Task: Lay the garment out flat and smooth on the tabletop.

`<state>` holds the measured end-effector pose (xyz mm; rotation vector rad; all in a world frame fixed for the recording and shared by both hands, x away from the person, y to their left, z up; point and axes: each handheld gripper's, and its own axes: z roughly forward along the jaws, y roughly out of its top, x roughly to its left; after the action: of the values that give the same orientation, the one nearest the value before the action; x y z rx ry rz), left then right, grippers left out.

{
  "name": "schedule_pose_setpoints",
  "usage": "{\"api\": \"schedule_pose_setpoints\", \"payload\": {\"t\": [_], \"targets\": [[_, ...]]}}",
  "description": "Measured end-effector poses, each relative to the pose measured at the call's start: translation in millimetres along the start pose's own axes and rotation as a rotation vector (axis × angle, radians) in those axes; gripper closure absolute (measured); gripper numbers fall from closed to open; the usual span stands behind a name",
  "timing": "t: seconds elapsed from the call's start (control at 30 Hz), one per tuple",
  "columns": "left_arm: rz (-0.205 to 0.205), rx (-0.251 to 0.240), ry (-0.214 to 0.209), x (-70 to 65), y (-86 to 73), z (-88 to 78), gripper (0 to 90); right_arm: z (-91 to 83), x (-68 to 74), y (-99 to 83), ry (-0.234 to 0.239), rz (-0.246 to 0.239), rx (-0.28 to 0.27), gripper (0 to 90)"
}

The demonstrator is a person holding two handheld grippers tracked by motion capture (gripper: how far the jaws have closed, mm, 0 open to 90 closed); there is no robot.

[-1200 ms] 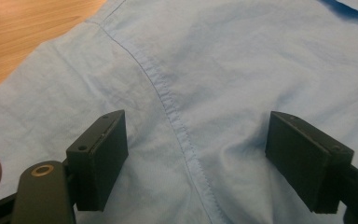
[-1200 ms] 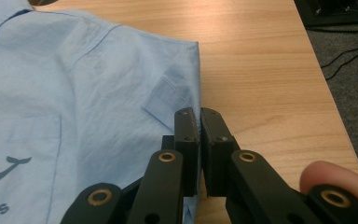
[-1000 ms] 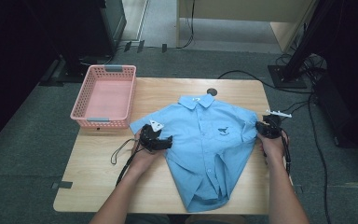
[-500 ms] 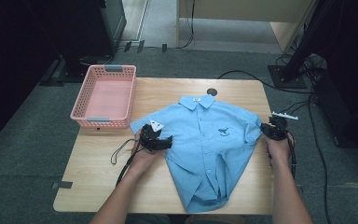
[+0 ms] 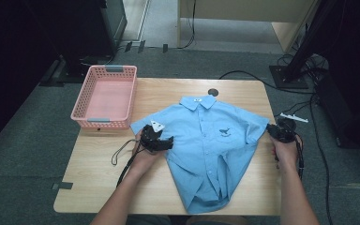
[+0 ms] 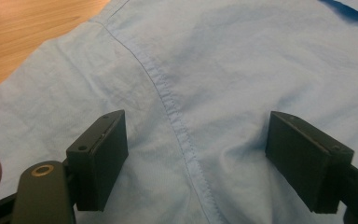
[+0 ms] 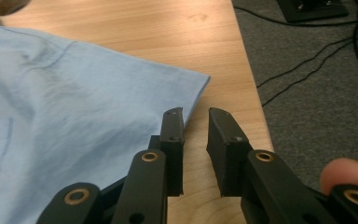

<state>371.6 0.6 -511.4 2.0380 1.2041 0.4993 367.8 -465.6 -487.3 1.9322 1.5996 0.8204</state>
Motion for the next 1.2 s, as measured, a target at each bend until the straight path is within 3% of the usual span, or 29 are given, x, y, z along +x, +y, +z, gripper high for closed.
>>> {"api": "schedule_pose_setpoints", "payload": {"t": [0.3, 0.5, 0.57, 0.67, 0.83, 0.97, 1.2], "targets": [[0.002, 0.001, 0.000, 0.1, 0.0, -0.1, 21.6, -3.8, 15.9, -5.1, 0.048, -0.033, 0.047, 64.4], [0.003, 0.002, 0.000, 0.2, 0.0, -0.1, 21.6, 2.5, 25.9, -15.8, 0.005, -0.033, 0.077, 56.5], [0.002, 0.002, 0.000, 0.1, 0.0, -0.1, 21.6, 2.6, 28.2, -18.8, -0.008, -0.055, 0.057, 56.8], [0.004, 0.003, 0.000, 0.2, 0.0, -0.2, 21.6, 2.1, 33.1, -22.2, -0.040, -0.104, 0.045, 63.5], [0.003, 0.003, 0.001, 0.2, 0.0, -0.2, 21.6, 1.7, 38.7, -25.8, -0.011, -0.136, 0.026, 85.1], [0.004, 0.003, 0.000, 0.2, 0.0, -0.2, 21.6, 4.4, 37.6, -21.9, -0.023, -0.141, 0.034, 90.0], [0.002, 0.002, 0.000, 0.2, 0.0, -0.1, 21.6, 13.0, 19.8, -10.1, -0.030, -0.112, 0.033, 90.0]]}}
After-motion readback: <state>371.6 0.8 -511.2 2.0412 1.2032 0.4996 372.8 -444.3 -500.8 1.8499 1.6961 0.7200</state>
